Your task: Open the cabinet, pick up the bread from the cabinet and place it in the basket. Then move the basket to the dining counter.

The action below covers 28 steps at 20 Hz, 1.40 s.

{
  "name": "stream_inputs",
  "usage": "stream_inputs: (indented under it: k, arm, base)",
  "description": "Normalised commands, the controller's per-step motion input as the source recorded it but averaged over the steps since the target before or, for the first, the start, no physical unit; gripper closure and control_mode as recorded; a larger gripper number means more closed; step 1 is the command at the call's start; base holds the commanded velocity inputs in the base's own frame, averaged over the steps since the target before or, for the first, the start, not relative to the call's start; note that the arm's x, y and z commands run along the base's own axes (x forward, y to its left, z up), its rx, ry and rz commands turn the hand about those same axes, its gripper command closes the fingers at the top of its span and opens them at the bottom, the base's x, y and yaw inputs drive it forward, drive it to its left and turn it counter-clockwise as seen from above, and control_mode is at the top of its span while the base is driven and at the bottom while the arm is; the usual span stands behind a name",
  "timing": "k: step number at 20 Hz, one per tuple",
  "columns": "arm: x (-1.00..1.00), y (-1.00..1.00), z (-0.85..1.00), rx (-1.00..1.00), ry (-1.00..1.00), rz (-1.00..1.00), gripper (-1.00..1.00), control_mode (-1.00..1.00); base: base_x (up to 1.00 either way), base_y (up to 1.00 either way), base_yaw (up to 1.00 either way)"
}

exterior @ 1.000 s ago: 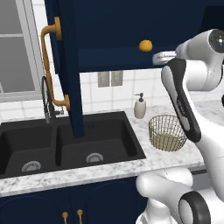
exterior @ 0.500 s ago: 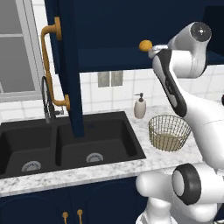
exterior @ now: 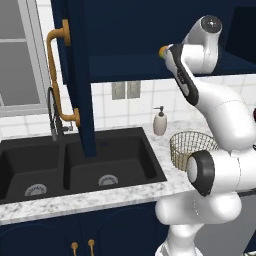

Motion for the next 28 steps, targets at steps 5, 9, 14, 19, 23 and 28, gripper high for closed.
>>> stream_inputs:
  k: [5,9,14,19,23,28]
  arm:
    - [0.78,-0.09,0.00,0.00,0.05,0.00,-1.00,-1.00]
    - [0.79,-0.19,0.00,0.00,0.09,0.00,-1.00,-1.00]
    - [0.70,-0.12,0.00,0.00,0.05,0.00,-1.00,-1.00]
    - [0.43,-0.01,0.00,0.00,0.04,0.00,-1.00,-1.00]
    - [0.23,0.00,0.00,0.00,0.01,0.00,-1.00,-1.00]
    - [0.37,0.00,-0.06,0.00,0.02,0.00,-1.00,-1.00]
  base:
    - [0.00,0.00,0.00]
    - [0.00,0.00,0.00]
    - [0.00,0.00,0.00]
    - [0.00,0.00,0.00]
    - [0.00,0.00,0.00]
    - [0.00,0.00,0.00]
